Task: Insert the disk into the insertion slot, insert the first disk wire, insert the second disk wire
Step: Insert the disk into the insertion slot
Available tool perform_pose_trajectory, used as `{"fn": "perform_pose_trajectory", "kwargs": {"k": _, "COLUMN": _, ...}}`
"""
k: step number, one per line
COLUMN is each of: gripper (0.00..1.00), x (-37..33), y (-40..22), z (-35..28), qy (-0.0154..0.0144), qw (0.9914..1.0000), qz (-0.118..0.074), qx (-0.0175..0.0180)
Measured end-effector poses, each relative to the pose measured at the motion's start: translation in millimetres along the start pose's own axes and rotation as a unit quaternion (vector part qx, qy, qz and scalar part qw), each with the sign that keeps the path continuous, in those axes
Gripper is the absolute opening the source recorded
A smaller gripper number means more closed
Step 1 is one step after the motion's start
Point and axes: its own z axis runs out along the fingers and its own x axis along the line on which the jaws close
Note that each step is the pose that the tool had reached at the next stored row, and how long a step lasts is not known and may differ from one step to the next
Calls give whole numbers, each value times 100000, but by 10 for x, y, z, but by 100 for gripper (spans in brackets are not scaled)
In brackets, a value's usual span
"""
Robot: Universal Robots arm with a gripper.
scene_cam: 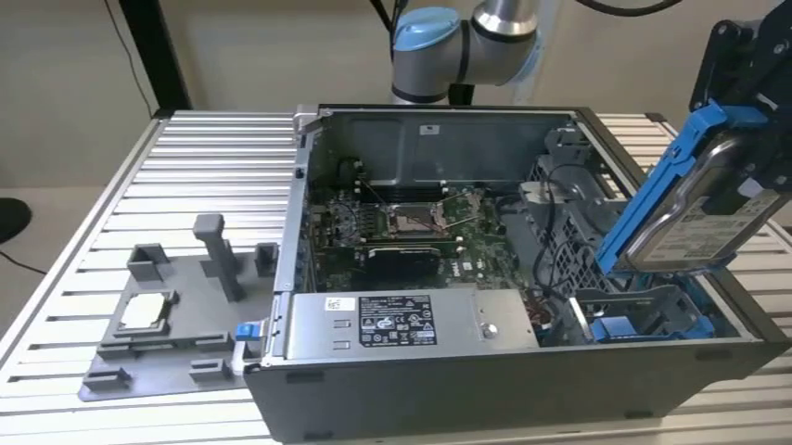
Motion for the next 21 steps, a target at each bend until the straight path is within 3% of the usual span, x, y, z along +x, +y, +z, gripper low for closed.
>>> {"fn": "perform_pose_trajectory", "kwargs": {"k": 21, "gripper": 0, "x": 27, "y": -41, "z": 366, "qy": -13, "qw": 100000, "qz": -32, "qx": 22}}
